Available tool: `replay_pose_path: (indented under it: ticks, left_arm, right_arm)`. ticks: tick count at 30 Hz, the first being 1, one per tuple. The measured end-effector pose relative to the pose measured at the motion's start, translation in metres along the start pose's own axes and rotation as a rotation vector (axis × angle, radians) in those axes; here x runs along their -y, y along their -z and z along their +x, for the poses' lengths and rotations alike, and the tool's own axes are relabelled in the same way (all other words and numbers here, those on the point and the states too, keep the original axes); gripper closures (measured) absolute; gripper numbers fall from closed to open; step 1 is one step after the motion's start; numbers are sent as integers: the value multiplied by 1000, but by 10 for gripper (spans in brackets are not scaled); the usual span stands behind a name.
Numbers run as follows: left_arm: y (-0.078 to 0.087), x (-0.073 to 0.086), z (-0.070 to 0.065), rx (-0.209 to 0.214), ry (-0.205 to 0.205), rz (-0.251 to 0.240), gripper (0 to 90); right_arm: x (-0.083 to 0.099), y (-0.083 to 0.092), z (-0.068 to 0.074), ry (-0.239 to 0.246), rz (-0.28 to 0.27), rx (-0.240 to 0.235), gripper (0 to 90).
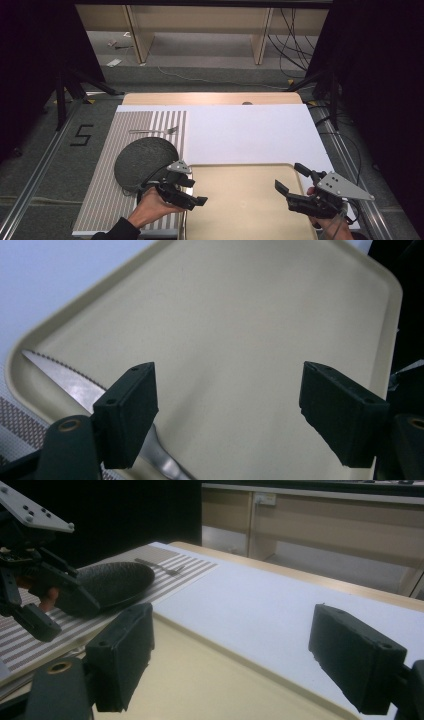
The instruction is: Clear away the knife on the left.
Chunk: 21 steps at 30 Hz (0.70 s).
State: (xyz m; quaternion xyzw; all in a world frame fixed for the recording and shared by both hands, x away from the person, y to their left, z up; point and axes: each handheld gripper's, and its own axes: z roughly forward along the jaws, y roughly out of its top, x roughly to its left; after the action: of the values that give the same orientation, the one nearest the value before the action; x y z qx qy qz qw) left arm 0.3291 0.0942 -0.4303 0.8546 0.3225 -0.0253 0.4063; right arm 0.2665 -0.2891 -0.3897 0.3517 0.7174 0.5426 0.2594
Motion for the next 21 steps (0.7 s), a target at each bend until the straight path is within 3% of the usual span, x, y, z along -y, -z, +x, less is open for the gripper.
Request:
replay_pose_path:
  ticks: [5,21]
  left_arm:
    - [6,0,-1,13,3,-91,205]
    - [20,1,-1,17,-2,-266,172]
  right_arm:
    - [0,0,0,2,-3,0,192]
    - [0,1,-1,-10,-13,-12,184]
